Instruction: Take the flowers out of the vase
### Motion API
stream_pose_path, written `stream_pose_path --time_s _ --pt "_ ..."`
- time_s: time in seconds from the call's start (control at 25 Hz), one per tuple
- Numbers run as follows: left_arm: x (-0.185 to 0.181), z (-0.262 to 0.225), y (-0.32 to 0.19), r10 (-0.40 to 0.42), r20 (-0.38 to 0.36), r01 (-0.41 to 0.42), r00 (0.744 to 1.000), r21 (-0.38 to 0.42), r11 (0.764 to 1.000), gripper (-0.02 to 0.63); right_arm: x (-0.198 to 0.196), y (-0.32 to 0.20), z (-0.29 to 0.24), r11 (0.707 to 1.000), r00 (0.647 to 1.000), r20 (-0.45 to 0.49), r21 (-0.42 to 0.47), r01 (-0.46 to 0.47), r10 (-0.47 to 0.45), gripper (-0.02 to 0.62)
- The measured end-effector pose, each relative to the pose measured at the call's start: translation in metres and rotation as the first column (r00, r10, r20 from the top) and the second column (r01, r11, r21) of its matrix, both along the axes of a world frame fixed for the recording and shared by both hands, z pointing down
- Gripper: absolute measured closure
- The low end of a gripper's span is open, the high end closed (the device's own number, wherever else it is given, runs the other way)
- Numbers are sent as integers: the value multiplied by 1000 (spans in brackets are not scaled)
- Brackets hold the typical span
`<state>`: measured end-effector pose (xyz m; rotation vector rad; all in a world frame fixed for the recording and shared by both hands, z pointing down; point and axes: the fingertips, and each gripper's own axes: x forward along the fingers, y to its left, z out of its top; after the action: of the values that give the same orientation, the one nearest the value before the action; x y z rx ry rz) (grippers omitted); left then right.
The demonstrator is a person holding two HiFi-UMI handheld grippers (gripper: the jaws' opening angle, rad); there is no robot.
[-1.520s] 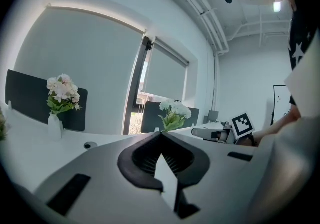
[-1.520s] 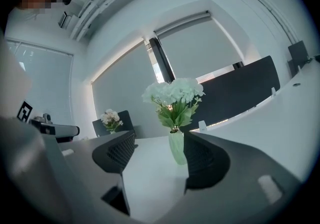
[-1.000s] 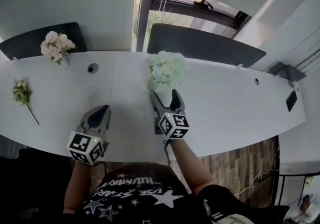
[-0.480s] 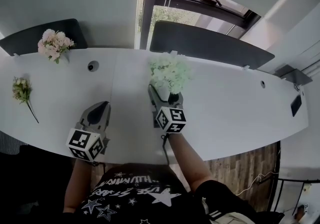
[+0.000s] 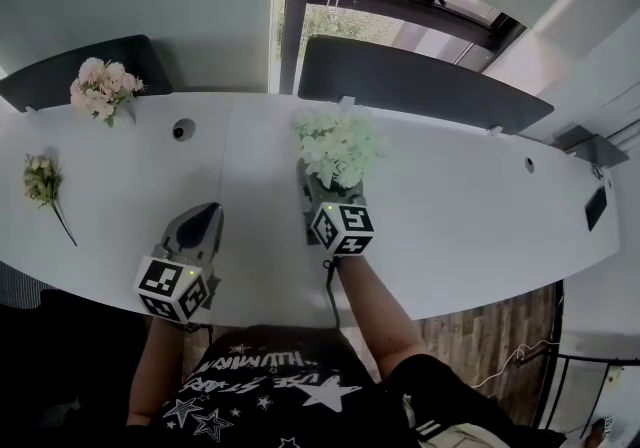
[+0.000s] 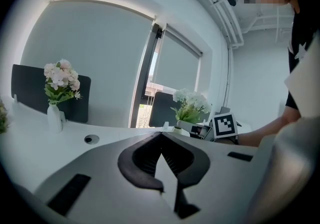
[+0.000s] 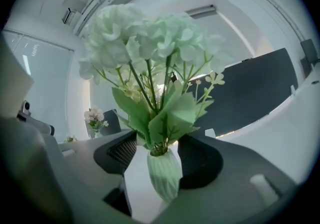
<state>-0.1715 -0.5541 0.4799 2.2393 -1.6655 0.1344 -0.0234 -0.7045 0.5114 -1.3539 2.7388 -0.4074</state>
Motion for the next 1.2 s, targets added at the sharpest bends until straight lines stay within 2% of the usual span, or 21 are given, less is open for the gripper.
stream_pose_path --time_s 0.44,0.64,0.8,1.04,1.2 --pt "-1 -2 10 -13 5 13 1000 4 1000 597 -4 1 -6 1000 999 -26 22 19 -18 419" --pt "-1 -4 17 -5 44 4 999 11 1000 597 -8 3 -18 998 1000 -11 52 23 -22 426" --pt "-3 -7 20 -8 34 8 999 22 1000 597 -8 2 -33 997 1000 8 78 18 -18 433" --pt "-5 -15 19 -7 32 5 999 40 999 597 -13 8 -59 990 999 -30 134 43 -40 445" --pt "-2 -17 21 11 29 -13 1000 48 999 597 -12 13 -77 986 999 -18 165 34 -32 449"
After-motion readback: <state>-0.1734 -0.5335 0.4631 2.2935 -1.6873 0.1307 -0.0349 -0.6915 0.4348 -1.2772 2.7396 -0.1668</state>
